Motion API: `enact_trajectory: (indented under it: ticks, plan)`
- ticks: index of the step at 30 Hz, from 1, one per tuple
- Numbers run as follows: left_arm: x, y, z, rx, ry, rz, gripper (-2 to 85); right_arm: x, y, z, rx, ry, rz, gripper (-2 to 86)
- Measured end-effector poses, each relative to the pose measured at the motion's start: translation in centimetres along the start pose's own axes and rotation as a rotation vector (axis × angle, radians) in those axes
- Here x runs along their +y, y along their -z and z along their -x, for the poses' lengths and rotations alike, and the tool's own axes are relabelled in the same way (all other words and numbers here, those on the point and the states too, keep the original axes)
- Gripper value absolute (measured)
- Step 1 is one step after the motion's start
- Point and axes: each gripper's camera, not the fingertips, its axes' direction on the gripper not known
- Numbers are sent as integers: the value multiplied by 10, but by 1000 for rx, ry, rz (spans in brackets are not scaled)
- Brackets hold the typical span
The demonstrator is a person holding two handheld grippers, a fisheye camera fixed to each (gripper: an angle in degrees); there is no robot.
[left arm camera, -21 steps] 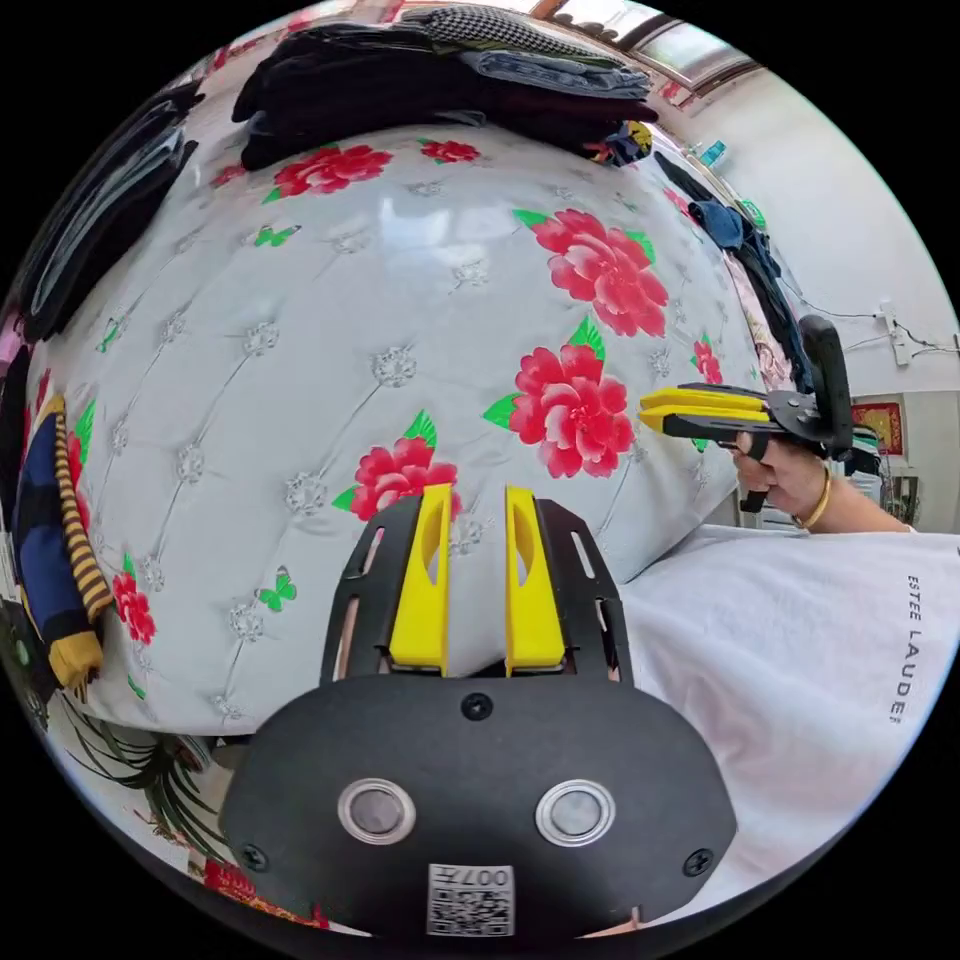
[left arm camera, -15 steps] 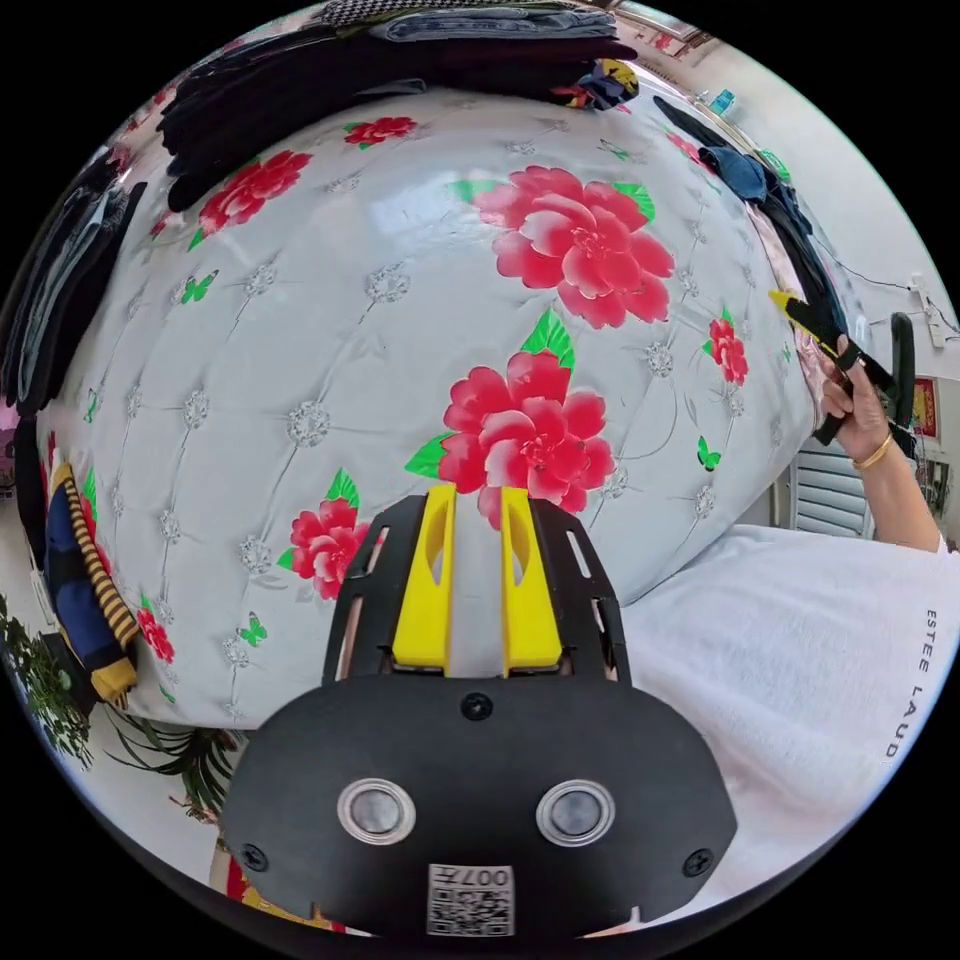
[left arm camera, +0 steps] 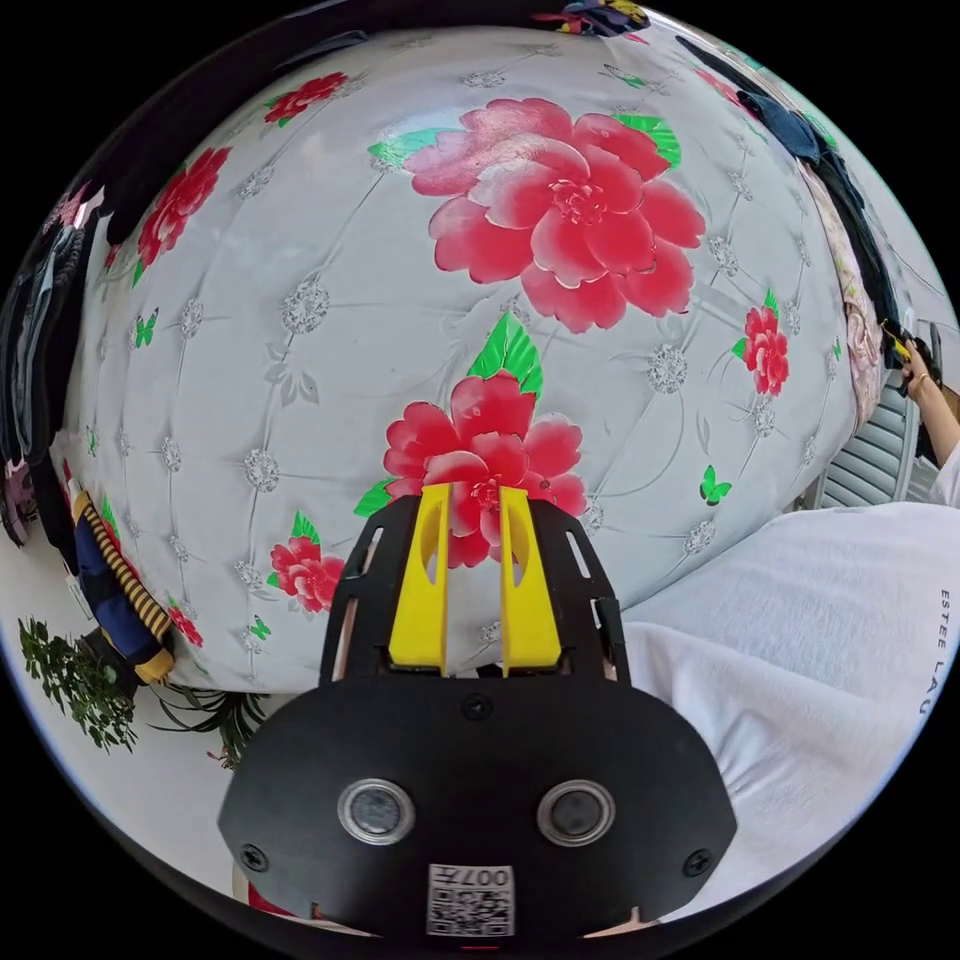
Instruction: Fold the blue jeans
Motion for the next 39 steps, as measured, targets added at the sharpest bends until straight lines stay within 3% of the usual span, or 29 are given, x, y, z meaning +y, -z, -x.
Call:
enact_trajectory:
  ticks: [5,7,13,16,21,25,28,32,35,39]
  plan:
    - [9,-4,-2,1,-6,-18,76,16,23,8,95,82,6,40]
    - [14,-5,1,14,-6,-26,78,25,53,-5,41,71,-42,30]
    - [39,-5,6,39,5,-101,79,82,214,-61,-439,47,-431,8]
    - [57,-2,10,63,41,-169,69,119,291,-34,-609,233,-525,4]
    - [113,26,34,369,51,-425,73,242,395,67,-906,678,-577,4]
    - [166,49,56,441,31,-577,84,351,437,146,-1171,976,-534,8]
    - [219,62,88,461,86,-694,87,452,452,231,-1384,1228,-376,17]
    - [292,59,165,430,344,-773,84,576,461,336,-1465,1486,-169,32]
    - [349,47,219,364,568,-750,76,598,456,365,-1484,1481,-43,41]
    - [415,40,253,325,712,-765,93,559,415,356,-1231,1261,-96,49]
